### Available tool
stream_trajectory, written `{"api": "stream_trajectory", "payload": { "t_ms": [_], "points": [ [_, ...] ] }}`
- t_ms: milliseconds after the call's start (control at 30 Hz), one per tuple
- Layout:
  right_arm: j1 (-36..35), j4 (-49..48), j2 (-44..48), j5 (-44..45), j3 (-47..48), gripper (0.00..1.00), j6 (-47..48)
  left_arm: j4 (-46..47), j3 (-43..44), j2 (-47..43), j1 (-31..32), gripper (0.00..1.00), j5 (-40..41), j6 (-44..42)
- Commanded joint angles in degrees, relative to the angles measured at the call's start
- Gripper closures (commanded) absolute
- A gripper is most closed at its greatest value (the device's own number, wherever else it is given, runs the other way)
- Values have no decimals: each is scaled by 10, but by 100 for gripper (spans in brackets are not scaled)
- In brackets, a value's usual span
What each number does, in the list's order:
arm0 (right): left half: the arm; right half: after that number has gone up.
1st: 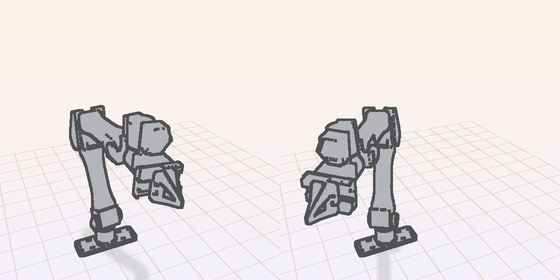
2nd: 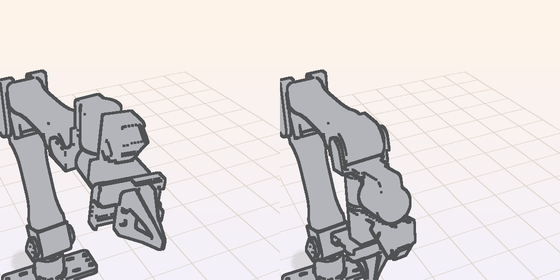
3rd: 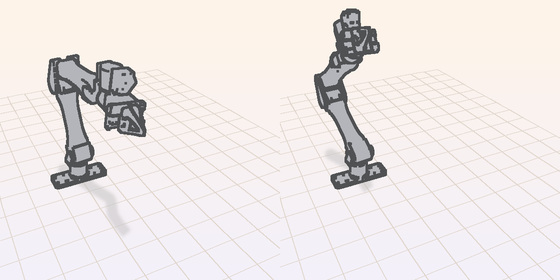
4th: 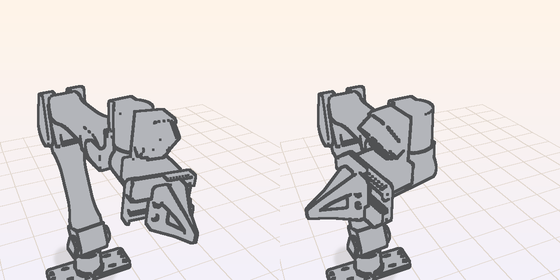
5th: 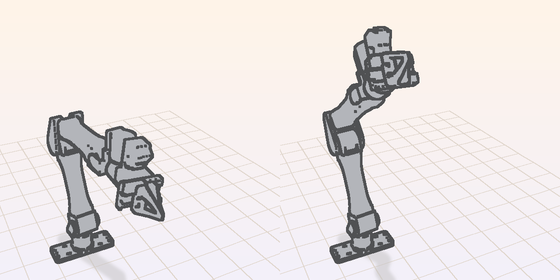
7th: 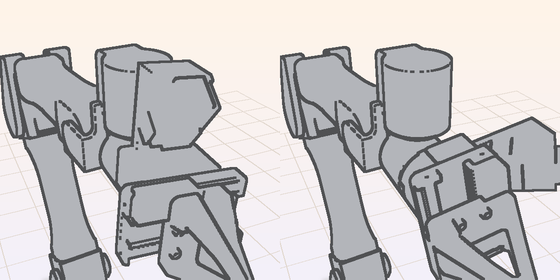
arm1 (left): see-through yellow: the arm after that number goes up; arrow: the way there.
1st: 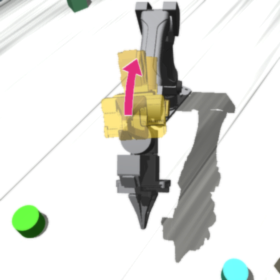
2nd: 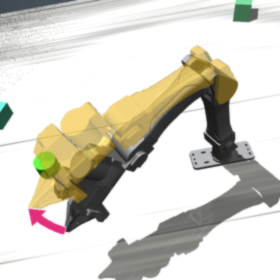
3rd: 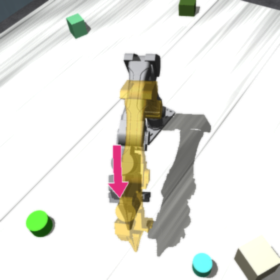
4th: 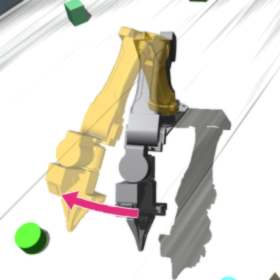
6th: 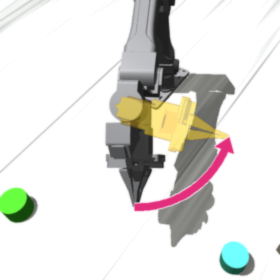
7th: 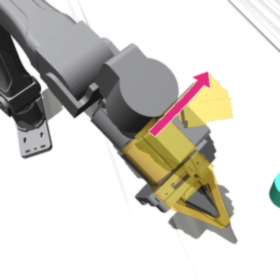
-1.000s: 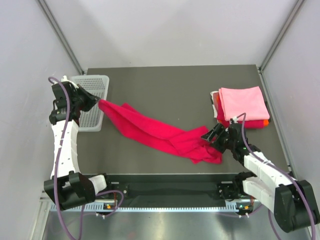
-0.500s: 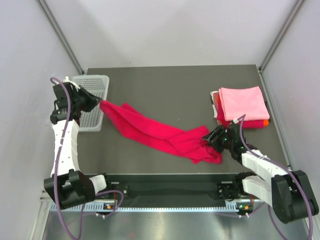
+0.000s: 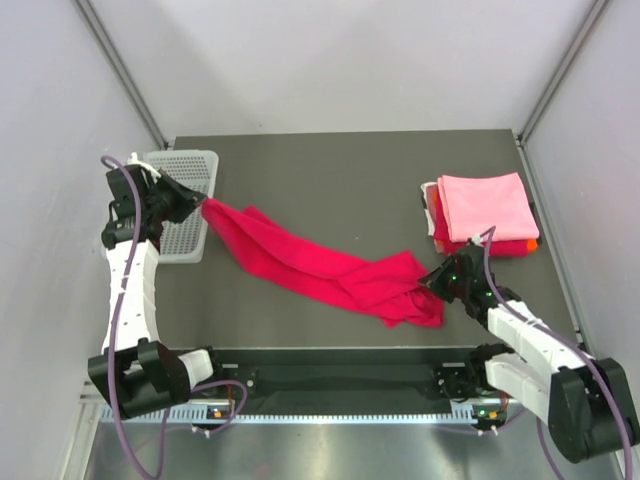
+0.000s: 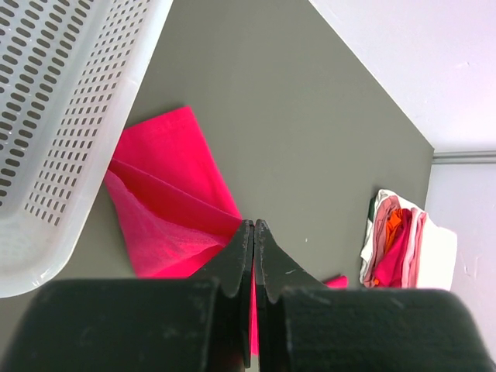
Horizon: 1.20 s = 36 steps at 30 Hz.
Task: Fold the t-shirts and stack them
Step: Flatten the tshirt out
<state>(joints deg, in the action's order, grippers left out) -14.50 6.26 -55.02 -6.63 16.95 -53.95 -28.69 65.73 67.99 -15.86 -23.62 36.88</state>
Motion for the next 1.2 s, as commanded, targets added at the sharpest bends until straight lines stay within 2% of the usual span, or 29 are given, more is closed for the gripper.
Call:
{"api": "stream_trajectory", "payload": {
  "t_ms": [0,267,533,633,700,767,900,1167],
  "points": [
    [-4,69,25,77,85,100,57,16,11,-16,-3,100,3,-2],
    [-4,144,50,128,191,100,112,-14,58,-5,-2,100,8,-5],
    [-4,147,60,90,192,100,126,-14,58,-15,-2,100,8,2],
    [-5,151,65,59,184,100,127,-12,45,-21,-2,100,-5,2],
    [-5,157,78,45,174,100,130,24,2,-41,1,100,-7,15],
    [-6,165,88,37,173,100,140,67,-34,-69,16,100,10,48],
    [-5,200,99,37,190,100,170,79,-22,-70,60,100,51,71],
    [-4,211,135,27,198,100,191,72,-17,-44,84,100,44,71]
  ]
}}
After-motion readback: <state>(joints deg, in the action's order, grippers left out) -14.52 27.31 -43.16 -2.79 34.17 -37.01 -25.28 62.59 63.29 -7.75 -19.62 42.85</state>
